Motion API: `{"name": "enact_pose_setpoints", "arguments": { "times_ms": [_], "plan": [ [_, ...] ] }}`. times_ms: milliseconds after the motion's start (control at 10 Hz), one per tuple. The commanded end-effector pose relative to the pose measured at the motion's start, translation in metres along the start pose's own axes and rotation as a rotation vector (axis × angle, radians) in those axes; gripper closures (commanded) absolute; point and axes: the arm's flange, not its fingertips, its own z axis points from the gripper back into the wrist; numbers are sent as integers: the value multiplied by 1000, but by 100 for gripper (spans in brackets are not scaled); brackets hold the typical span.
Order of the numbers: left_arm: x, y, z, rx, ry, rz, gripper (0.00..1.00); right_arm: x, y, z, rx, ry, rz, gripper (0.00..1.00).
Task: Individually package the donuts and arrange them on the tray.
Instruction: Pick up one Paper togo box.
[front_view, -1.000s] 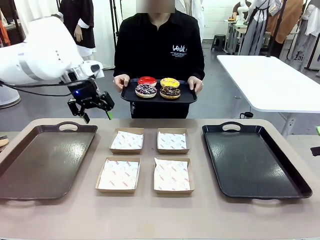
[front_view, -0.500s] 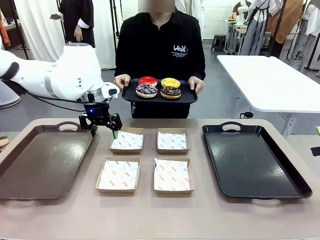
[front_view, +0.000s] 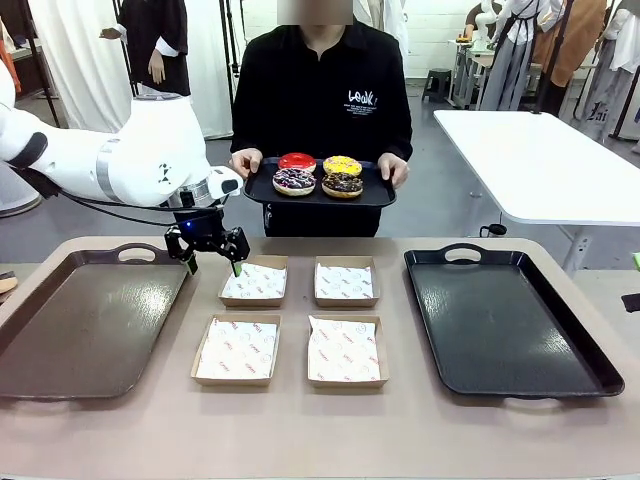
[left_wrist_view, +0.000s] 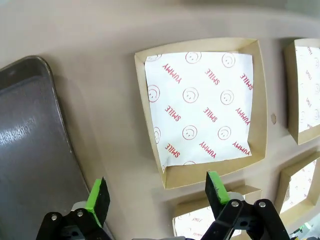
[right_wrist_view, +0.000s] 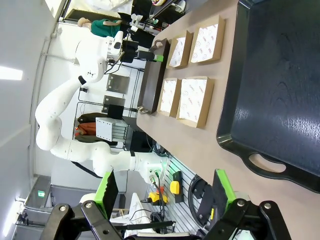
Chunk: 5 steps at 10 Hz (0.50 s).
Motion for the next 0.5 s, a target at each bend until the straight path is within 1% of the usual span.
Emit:
{"name": "enact_pose_setpoints", "arguments": {
  "times_ms": [0, 400],
  "plan": [
    [-2, -1, 0, 7, 12, -2, 0, 0, 0, -1, 23, -11, 10, 0],
    [-2, -1, 0, 7, 12, -2, 0, 0, 0, -1, 23, -11, 10, 0]
  ]
}}
